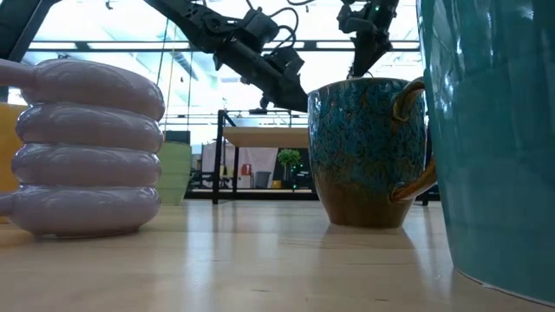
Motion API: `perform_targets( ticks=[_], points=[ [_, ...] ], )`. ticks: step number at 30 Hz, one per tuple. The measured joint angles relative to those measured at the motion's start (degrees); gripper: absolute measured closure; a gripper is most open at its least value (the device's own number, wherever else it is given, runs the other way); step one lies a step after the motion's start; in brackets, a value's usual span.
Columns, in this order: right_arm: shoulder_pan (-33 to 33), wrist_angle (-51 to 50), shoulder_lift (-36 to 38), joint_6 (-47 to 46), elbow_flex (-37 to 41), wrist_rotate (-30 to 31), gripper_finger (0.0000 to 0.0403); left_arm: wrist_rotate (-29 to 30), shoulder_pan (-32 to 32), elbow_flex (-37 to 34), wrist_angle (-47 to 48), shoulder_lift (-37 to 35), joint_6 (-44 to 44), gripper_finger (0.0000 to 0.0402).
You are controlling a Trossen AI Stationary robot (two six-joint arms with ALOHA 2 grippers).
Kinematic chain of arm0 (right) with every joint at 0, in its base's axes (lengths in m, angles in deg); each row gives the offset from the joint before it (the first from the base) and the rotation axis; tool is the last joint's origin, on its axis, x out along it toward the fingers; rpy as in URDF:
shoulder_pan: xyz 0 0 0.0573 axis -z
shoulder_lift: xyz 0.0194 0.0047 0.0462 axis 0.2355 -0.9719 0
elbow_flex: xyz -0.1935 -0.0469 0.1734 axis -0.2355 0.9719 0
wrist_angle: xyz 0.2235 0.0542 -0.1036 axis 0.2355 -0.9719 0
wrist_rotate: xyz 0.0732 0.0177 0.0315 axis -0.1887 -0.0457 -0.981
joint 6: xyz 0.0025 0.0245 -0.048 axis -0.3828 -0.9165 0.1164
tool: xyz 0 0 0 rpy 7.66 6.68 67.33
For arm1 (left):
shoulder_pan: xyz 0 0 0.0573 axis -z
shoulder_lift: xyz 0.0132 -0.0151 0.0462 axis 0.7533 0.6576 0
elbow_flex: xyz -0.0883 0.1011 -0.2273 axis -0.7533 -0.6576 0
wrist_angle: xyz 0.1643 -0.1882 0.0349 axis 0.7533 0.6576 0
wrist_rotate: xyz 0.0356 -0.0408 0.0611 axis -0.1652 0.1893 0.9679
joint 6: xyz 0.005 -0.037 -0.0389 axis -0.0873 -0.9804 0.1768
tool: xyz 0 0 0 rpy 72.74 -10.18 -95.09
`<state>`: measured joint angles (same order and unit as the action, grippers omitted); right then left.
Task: Place coffee mugs
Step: Put the light blue mug on the shelf
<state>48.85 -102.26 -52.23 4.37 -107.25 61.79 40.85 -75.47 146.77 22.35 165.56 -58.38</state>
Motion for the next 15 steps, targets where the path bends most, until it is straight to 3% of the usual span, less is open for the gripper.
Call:
perform_targets(
  ticks=[10, 15],
  points=[
    [1.0, 0.9, 2.1, -0.7, 0.0, 0.3, 0.0252, 3.2, -0.9, -0.1, -5.8, 1.6, -2.8, 0.0279],
    [1.2, 0.8, 2.1, 0.9, 0.0, -3.6, 0.0252, 4.1, -0.7, -0.1, -9.0, 3.8, -5.1, 0.0279]
  ],
)
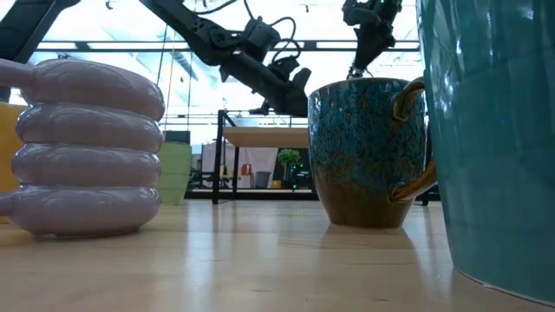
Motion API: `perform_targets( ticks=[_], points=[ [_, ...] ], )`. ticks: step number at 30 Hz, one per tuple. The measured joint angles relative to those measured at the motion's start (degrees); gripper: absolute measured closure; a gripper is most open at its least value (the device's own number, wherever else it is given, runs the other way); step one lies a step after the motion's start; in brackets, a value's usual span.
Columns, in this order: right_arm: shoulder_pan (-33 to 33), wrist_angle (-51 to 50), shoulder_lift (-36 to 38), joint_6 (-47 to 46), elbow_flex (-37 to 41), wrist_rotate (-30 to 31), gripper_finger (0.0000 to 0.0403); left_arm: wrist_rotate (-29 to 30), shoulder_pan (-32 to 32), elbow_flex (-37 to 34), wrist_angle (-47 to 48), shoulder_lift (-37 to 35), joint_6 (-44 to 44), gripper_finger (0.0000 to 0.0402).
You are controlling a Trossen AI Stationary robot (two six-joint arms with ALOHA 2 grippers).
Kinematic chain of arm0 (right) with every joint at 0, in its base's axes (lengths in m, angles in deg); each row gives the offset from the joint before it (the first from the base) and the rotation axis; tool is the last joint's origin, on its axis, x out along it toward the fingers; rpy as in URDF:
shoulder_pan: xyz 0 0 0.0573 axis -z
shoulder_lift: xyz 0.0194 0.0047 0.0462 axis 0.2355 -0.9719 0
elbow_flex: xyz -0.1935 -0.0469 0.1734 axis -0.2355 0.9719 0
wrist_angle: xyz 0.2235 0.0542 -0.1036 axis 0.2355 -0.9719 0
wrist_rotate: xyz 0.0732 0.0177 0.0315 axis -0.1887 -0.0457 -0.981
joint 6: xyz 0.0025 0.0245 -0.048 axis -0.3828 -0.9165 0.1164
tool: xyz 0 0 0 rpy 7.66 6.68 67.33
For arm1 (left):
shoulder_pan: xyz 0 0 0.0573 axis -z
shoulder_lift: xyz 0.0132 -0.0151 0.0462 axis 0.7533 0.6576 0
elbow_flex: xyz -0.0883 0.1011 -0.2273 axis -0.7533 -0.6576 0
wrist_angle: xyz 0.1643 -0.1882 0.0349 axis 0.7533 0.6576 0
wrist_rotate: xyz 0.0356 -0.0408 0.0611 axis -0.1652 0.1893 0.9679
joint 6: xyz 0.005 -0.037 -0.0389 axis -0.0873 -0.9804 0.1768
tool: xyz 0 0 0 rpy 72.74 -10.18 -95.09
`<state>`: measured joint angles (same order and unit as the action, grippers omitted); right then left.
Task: Place coffee mugs
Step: Put the light blue mug on the shelf
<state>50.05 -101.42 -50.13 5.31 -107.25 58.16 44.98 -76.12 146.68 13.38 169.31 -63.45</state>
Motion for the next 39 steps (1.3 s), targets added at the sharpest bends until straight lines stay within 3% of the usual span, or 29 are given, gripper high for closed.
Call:
perform_targets(
  ticks=[16, 21, 27, 33, 39],
  points=[
    [1.6, 0.0, 0.0, 2.1, 0.0, -0.5, 0.0252, 5.0, 0.4, 0.0, -8.7, 1.0, -1.2, 0.0279],
    [1.9, 0.0, 0.0, 1.8, 0.0, -0.5, 0.0252, -1.1, 0.1, 0.0, -5.2, 0.3, -3.6, 0.0279],
    [1.9, 0.0, 0.0, 1.0, 0.0, -0.6, 0.0252, -3.0, 1.1, 0.0, -5.7, -0.2, -6.3, 0.0279],
    [1.9, 0.2, 0.0, 1.0, 0.0, -1.8, 0.0252, 2.0, 2.8, 0.1, -5.3, 0.1, -5.2, 0.0279],
    [1.9, 1.8, 0.0, 1.0, 0.0, -2.7, 0.0252, 2.7, 2.2, 0.1, -5.5, 0.1, -6.1, 0.0279]
  ],
)
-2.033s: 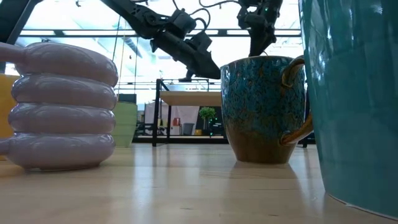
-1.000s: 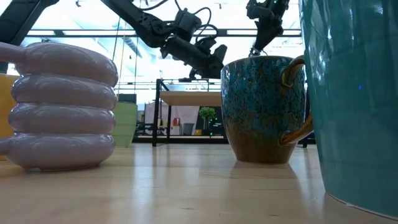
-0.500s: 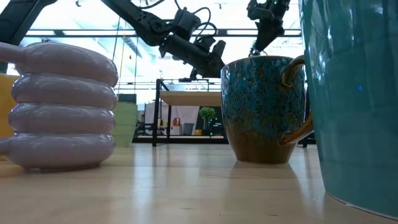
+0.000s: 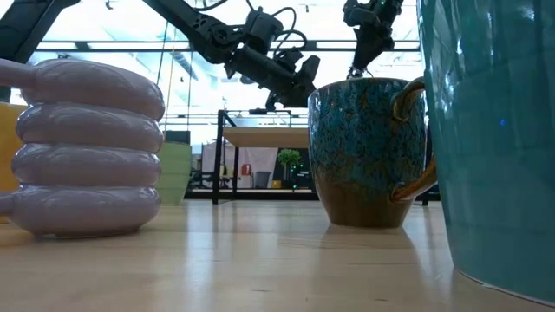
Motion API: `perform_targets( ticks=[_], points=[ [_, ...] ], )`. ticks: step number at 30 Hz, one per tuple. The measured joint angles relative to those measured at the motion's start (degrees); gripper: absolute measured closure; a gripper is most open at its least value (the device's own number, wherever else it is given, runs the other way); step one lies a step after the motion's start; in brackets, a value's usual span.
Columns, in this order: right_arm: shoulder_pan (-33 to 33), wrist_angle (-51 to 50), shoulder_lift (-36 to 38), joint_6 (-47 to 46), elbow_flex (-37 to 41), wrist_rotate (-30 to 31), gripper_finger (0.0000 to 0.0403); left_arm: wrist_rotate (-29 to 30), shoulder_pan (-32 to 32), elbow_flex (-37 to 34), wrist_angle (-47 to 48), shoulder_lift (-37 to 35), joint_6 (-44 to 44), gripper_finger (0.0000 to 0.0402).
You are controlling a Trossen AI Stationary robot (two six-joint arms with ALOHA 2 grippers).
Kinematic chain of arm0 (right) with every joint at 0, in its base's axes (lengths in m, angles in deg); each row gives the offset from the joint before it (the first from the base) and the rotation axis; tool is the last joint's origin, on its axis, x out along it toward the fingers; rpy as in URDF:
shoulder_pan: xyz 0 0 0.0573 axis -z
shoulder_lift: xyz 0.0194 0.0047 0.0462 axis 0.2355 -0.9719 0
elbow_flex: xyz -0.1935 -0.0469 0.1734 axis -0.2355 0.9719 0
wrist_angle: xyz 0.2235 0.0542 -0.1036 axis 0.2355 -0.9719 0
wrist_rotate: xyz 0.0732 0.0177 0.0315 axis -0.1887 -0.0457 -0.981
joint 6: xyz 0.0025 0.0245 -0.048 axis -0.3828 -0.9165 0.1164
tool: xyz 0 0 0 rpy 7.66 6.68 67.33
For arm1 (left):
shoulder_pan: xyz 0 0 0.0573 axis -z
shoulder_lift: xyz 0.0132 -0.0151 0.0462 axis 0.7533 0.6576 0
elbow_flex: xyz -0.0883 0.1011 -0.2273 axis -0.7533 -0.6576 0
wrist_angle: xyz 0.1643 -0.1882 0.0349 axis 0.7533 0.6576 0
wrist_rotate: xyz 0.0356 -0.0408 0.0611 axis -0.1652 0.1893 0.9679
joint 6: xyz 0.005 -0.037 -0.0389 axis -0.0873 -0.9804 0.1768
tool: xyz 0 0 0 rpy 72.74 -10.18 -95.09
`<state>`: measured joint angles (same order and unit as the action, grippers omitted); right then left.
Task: Place coffee mugs
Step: Put the light blue mug on the shelf
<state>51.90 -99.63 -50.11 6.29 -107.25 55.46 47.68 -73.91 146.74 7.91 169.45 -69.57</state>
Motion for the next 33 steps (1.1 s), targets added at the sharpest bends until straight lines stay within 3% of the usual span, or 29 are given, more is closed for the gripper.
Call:
perform_targets(
  ticks=[25, 33],
  points=[
    [0.0, 0.3, 0.0, -0.1, 0.0, -0.4, 0.0252, 3.0, -1.0, 0.0, -10.8, 4.1, 0.6, 0.0279],
    [0.0, 0.3, 0.1, -0.1, 0.0, -0.4, 0.0252, 2.7, -1.0, 0.0, -10.2, 4.7, 0.5, 0.0279]
  ],
)
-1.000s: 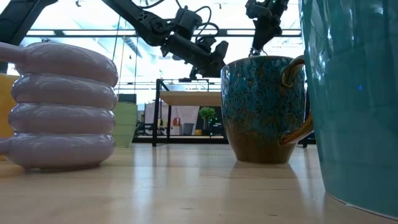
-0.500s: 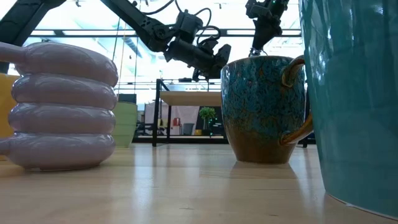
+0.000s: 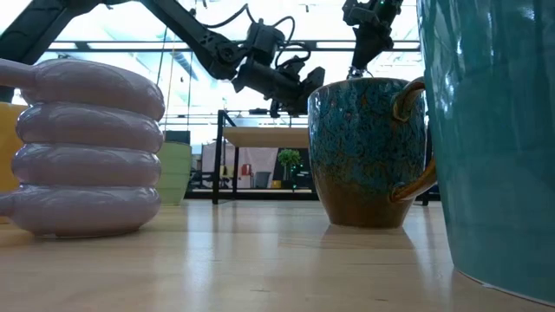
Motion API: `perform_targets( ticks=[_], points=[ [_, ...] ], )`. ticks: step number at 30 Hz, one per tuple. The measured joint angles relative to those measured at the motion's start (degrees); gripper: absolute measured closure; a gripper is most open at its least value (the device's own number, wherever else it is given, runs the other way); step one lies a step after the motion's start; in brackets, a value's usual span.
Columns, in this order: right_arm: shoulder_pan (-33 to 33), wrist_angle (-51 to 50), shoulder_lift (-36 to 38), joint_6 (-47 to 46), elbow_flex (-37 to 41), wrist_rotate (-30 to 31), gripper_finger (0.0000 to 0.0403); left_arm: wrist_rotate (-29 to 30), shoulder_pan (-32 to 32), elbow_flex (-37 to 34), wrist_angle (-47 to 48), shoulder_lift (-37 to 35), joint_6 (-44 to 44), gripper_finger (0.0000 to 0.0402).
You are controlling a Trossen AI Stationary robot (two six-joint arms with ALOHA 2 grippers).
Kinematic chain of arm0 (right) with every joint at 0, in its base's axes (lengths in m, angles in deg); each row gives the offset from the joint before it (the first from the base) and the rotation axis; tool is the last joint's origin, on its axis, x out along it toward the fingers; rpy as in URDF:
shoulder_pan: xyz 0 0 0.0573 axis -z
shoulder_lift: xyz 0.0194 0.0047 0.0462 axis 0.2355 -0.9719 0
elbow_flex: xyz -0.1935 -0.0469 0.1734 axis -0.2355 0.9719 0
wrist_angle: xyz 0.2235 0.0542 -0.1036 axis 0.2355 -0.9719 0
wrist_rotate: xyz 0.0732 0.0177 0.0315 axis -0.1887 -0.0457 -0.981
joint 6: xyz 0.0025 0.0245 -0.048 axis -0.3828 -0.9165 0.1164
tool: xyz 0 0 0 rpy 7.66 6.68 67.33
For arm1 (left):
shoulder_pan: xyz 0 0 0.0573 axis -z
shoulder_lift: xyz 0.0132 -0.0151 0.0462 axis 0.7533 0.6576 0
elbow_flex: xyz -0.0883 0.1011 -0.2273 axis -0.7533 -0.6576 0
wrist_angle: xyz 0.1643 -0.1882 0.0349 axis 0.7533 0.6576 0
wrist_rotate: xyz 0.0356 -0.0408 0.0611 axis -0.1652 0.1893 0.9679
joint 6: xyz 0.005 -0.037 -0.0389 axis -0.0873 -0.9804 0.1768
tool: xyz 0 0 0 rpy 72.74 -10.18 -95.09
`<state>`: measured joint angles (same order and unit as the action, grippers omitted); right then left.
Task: Place coffee mugs
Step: Put the light blue mug on the shelf
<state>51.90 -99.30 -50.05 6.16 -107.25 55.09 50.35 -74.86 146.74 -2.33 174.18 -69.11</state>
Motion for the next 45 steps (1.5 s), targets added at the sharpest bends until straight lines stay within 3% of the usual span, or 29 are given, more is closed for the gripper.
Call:
perform_targets(
  ticks=[13, 16, 24, 30, 45],
  points=[
    [0.0, -0.1, 0.0, -0.2, 0.0, 1.0, 0.0252, -3.5, -1.0, 0.0, -2.9, -0.1, 1.6, 0.0279],
    [0.0, -0.4, 0.3, -0.3, 0.0, 1.5, 0.0252, -0.8, -1.2, -0.1, 1.5, -1.2, 4.3, 0.0279],
    [0.2, 0.1, 1.6, -0.5, 0.0, 1.7, 0.0252, 6.7, -2.3, 0.0, 0.1, -0.8, 4.6, 0.0279],
    [0.2, 0.5, 1.6, -0.4, 0.0, 1.6, 0.0252, 2.4, -2.1, 0.0, -2.8, 0.8, 4.5, 0.0279],
    [0.2, 0.8, 1.6, 0.5, 0.0, 1.4, 0.0252, 0.1, -2.4, 0.0, -6.2, 1.7, 3.4, 0.0279]
  ],
)
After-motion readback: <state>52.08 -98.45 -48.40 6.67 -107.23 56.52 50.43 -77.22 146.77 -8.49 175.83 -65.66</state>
